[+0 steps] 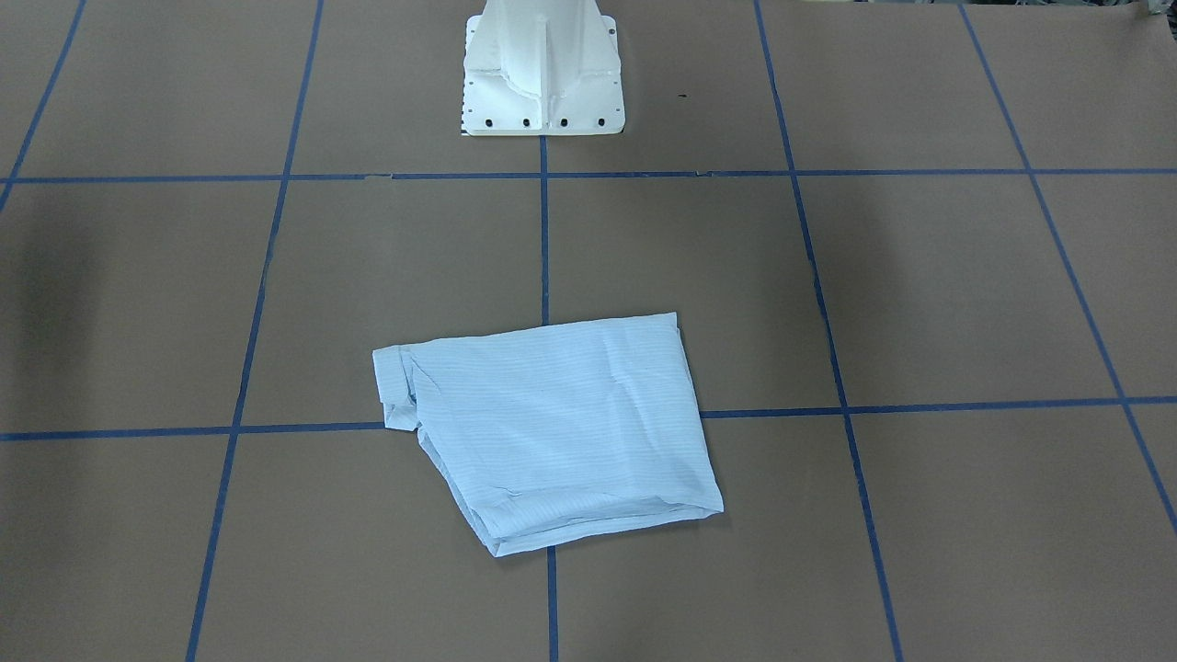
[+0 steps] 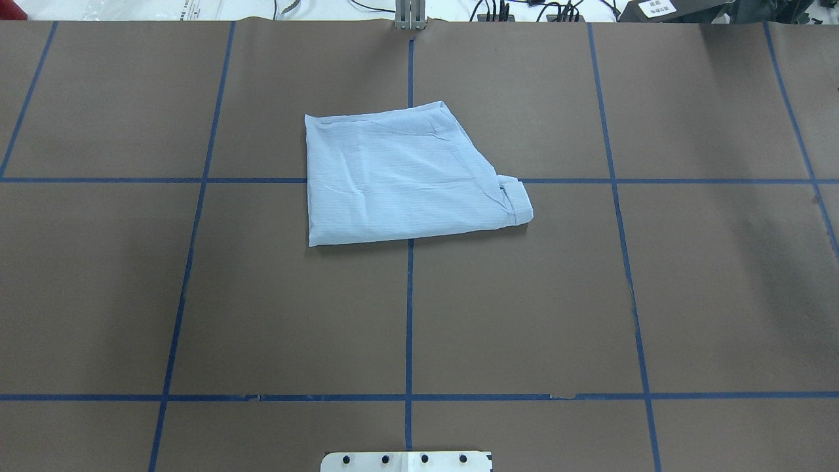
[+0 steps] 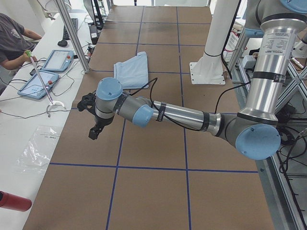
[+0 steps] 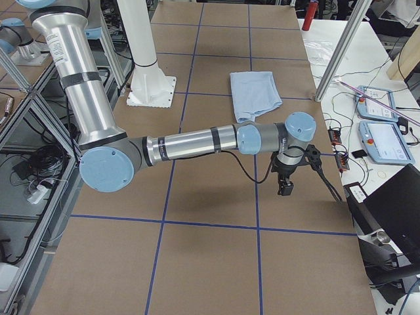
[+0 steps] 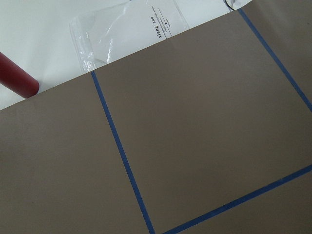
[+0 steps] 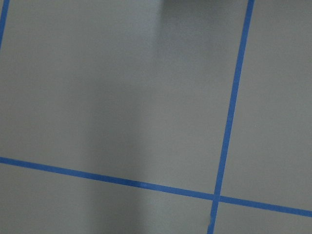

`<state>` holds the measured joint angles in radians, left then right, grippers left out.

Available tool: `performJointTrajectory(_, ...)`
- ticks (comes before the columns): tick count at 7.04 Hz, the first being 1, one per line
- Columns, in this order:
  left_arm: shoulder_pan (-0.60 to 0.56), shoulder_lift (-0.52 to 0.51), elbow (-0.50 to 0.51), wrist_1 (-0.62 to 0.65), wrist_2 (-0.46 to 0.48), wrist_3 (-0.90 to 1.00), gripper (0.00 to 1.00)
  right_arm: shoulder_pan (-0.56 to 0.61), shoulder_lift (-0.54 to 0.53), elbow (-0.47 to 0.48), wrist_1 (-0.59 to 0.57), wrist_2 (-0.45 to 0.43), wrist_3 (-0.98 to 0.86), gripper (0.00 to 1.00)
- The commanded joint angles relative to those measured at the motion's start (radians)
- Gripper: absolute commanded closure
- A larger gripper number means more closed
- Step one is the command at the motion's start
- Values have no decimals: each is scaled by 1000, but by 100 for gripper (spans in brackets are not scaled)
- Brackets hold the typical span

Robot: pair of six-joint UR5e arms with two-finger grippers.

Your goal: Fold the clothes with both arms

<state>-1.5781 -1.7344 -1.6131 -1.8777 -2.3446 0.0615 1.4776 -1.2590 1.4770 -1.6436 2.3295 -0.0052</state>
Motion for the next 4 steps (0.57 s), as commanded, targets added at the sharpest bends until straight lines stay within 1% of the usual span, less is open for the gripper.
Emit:
performJointTrajectory(1,0,4,-36,-1,1,0,0,0,-8,37,-1,2,8,0)
performJointTrajectory(2,0,19,-66,0,-2,1,0,-2,-19,75,-11,5,10,0)
performJointTrajectory(3,0,54,-124,-3,-25,1,0,-2,-22,71,-12,4,11,0)
performJointTrajectory(4,1,70,-149,-3,-30,1,0,-3,-22,68,-10,4,11,0)
